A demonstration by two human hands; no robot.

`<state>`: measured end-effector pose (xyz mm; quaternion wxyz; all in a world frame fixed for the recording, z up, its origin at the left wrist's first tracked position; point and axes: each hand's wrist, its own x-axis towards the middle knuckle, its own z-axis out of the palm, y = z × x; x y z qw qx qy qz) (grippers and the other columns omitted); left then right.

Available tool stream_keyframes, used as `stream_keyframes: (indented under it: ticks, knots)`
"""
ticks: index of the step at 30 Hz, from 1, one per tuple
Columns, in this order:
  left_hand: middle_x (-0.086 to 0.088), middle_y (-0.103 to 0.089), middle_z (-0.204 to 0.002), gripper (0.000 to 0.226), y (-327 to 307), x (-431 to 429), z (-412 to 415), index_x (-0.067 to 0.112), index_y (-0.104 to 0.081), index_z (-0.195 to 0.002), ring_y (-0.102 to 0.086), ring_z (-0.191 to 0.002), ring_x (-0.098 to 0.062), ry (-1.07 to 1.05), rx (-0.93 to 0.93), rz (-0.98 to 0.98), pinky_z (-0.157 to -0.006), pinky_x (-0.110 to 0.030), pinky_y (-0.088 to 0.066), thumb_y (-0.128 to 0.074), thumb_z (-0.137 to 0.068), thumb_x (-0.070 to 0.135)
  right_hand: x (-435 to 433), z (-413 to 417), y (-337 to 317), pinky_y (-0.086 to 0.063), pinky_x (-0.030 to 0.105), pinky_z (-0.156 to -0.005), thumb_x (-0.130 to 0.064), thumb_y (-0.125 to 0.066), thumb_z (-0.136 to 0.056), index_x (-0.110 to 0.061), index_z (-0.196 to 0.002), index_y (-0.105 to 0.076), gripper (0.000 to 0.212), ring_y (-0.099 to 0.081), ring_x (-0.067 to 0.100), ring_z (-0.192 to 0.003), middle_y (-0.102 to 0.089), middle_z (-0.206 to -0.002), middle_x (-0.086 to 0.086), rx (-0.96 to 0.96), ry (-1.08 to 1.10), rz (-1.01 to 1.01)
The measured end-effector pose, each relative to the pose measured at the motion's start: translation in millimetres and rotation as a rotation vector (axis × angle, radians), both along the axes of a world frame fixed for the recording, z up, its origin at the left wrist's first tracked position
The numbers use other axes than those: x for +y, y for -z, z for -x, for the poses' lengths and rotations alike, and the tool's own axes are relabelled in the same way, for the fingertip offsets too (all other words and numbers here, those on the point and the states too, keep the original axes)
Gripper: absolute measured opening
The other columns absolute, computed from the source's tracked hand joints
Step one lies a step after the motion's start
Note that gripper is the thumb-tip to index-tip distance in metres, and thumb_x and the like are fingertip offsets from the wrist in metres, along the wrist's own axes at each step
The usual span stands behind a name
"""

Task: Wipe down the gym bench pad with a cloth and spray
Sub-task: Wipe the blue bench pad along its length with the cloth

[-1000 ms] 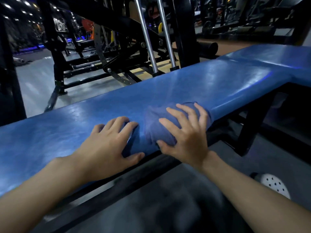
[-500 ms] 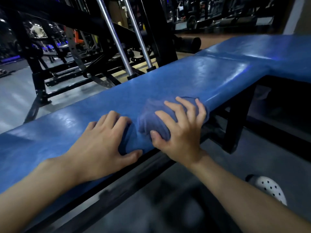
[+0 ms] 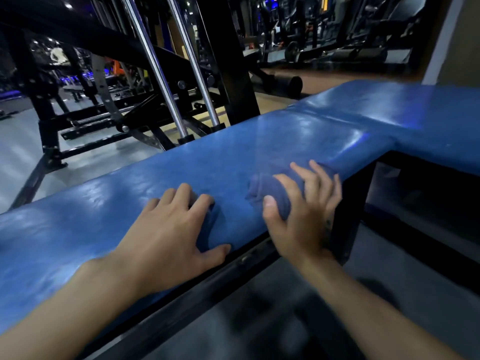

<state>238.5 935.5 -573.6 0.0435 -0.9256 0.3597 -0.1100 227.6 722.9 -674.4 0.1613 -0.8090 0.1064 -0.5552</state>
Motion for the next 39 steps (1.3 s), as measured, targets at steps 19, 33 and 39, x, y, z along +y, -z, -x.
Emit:
stream_keyframes:
  ticks: [19,33,39]
  knots:
    - [0.006,-0.026,-0.155,0.092,3.7,-123.6,-30.9,0.038,-0.006,-0.153,-0.033,-0.139,-0.023,0.01,0.111,-0.174,-0.106,-0.046,-0.036,-0.036,-0.077,0.081,-193.2,-32.5,-31.0,-0.033,0.049,-0.1,-0.056,-0.04,-0.084,-0.025,-0.11,-0.069,0.05,-0.054,0.029,-0.111,-0.061,-0.112,0.002,0.256,-0.019,0.055]
    - [0.011,-0.044,-0.106,0.071,-23.3,-145.6,-56.8,0.047,-0.04,-0.123,-0.047,-0.104,-0.02,0.021,0.198,-0.05,-0.092,-0.041,-0.043,-0.008,-0.072,0.084,-248.0,-68.0,-128.4,-0.023,0.031,-0.118,-0.06,-0.062,-0.085,-0.024,-0.156,-0.014,0.094,-0.026,0.019,-0.146,-0.022,-0.161,-0.001,1.17,-0.324,-0.135]
    - [0.015,-0.048,-0.105,0.041,-33.8,-170.2,-84.4,0.042,-0.048,-0.123,-0.054,-0.108,-0.014,0.016,0.21,-0.028,-0.086,-0.035,-0.045,-0.028,-0.093,0.063,-267.3,-94.0,-147.7,-0.051,0.044,-0.098,-0.072,-0.081,-0.051,-0.002,-0.126,-0.058,0.105,-0.062,0.033,-0.114,-0.064,-0.125,0.015,1.36,-0.284,-0.195]
